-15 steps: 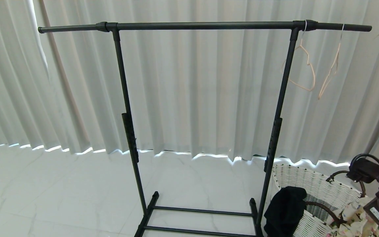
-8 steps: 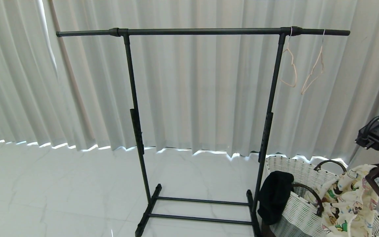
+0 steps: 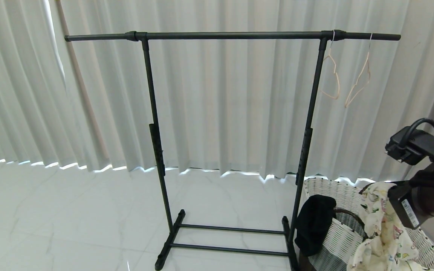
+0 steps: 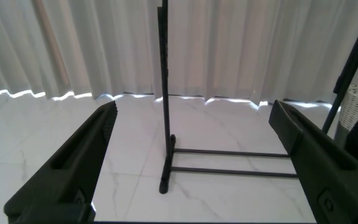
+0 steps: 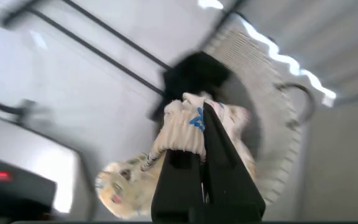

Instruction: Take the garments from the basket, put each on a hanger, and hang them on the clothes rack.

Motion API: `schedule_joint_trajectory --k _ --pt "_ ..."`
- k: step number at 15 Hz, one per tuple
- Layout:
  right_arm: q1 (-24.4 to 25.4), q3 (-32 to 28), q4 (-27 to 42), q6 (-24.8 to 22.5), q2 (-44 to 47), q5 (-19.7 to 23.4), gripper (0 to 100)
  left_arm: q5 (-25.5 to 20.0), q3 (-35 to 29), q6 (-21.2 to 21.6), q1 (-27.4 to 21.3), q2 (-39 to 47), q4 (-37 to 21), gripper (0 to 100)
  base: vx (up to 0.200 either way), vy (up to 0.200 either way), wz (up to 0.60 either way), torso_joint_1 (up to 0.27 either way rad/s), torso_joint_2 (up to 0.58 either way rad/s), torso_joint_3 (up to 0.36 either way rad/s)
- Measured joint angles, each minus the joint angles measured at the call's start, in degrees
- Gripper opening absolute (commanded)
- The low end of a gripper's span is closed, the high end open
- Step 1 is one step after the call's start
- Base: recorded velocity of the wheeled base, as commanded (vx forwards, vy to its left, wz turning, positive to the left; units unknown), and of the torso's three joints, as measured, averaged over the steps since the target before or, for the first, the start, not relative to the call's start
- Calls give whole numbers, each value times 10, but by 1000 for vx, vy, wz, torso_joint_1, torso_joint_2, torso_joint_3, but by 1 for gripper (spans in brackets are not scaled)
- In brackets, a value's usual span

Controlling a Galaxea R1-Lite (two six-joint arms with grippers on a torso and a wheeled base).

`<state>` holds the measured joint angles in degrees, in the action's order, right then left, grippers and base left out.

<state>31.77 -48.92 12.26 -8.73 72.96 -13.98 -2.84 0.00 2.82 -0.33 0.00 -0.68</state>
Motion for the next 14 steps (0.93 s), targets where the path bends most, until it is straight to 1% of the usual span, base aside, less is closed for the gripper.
schedule_joint_trajectory --k 2,3,4,5,7,9,11,12,13,14 --pt "59 -23 0 53 16 0 0 -1 0 10 -1 0 0 100 0 0 0 0 0 0" --pt "79 -39 0 71 27 0 0 -2 0 22 -1 0 1 100 0 0 0 0 0 0" --pt "92 -51 0 81 37 0 0 -7 -1 25 -1 0 1 100 0 0 0 0 0 0" --pt "101 -64 -1 88 46 0 0 -27 -13 24 -2 2 2 100 0 0 0 0 0 0" --pt "112 -81 -3 101 59 5 0 -53 -69 3 -9 26 4 100 0 0 0 0 0 0" --pt "124 -87 -15 106 67 7 0 -67 -168 -27 -14 105 8 100 0 0 0 0 0 0" --pt "131 -90 -29 107 76 11 0 -76 -278 -49 -27 235 11 100 0 0 0 0 0 0" --pt "138 -94 -39 107 82 12 0 -78 -323 -61 -49 303 13 100 0 0 0 0 0 0" --pt "146 -102 -42 106 89 12 0 -76 -365 -81 -92 373 13 100 0 0 0 0 0 0" --pt "152 -111 -43 107 95 12 0 -65 -399 -100 -150 433 13 100 0 0 0 0 0 0"
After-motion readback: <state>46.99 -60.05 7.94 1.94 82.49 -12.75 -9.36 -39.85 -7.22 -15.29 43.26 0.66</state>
